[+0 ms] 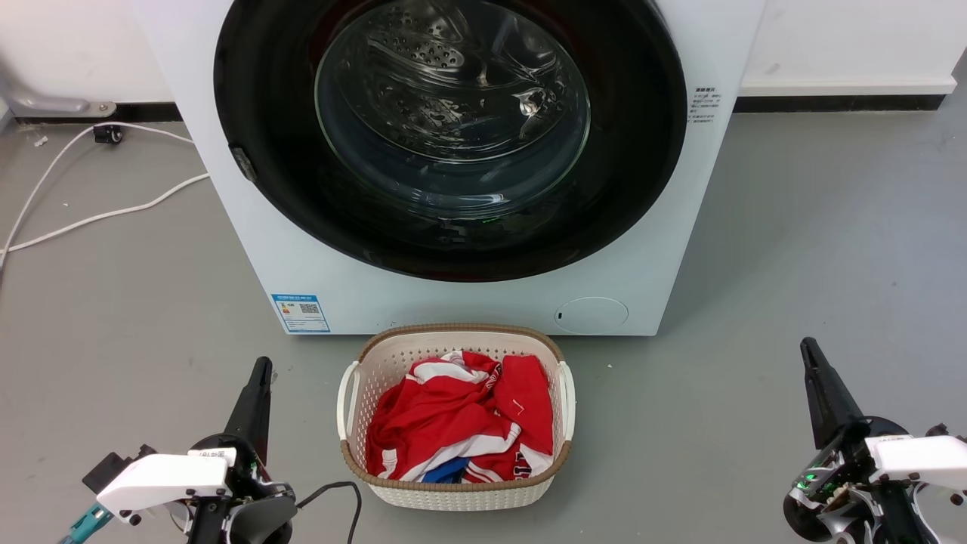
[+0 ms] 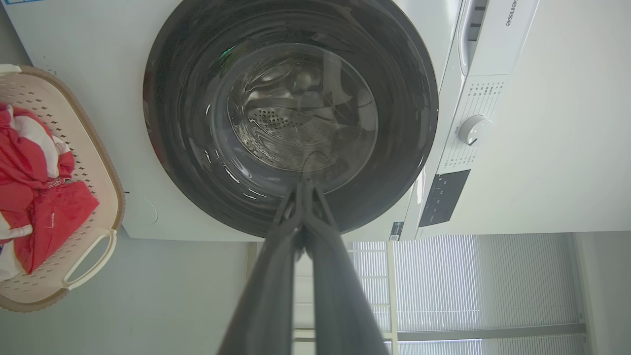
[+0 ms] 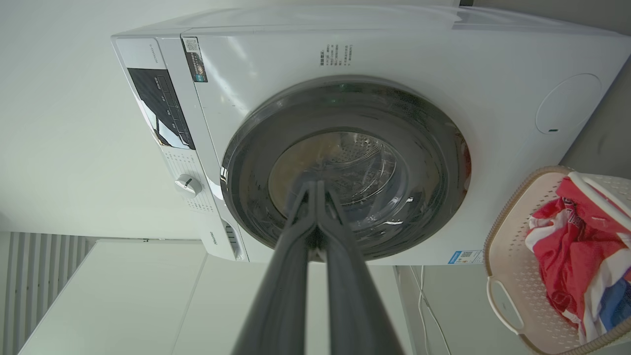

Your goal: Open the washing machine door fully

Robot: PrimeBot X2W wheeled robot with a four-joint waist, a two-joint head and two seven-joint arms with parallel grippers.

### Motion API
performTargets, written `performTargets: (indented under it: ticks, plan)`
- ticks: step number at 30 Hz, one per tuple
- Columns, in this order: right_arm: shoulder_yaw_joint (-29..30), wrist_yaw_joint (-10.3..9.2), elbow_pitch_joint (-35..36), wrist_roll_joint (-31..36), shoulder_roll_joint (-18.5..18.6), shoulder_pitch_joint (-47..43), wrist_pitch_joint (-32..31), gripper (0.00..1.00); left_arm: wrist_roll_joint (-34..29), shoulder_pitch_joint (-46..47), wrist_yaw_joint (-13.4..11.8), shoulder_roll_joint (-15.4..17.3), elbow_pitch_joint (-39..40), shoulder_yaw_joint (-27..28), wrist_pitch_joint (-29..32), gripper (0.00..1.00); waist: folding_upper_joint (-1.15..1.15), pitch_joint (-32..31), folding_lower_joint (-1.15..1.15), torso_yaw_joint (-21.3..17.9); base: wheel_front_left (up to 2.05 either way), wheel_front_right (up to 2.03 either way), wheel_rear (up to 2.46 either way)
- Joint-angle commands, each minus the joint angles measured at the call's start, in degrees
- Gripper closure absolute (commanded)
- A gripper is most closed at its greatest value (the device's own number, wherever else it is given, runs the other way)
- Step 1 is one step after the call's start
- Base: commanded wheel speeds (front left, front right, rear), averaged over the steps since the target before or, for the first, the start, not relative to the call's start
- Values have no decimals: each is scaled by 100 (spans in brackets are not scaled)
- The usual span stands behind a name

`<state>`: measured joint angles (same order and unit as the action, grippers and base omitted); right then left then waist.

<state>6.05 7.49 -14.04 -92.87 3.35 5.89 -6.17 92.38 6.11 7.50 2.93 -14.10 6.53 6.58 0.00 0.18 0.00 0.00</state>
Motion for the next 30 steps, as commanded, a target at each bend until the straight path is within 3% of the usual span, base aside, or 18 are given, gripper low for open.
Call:
performTargets:
  ticks: [1, 22, 23, 24, 25, 30]
  plan:
    - [8, 0, -6, 23, -21, 66, -21, 100, 7, 35, 15, -14, 2, 13, 12, 100, 0, 0, 0, 0, 0, 0, 0]
    - [22, 0, -8, 35, -30, 68, -26, 100, 8, 35, 15, -14, 2, 13, 12, 100, 0, 0, 0, 0, 0, 0, 0]
    - [13, 0, 0, 10, -9, 0, -16, 0, 0, 0, 0, 0, 2, 0, -2, 0, 0, 0, 0, 0, 0, 0, 0]
    - [10, 0, -23, 12, -9, -16, -11, 100, -2, -12, -1, -1, -25, -6, -8, 100, 0, 0, 0, 0, 0, 0, 0]
    - [4, 0, -70, 11, -14, -51, -8, 0, -3, -44, -1, -4, -65, -15, -10, 0, 0, 0, 0, 0, 0, 0, 0]
    - [-20, 0, -92, 89, -21, -161, 103, 0, -71, -150, -2, -10, -40, -44, -124, 0, 0, 3, 0, 0, 0, 0, 0]
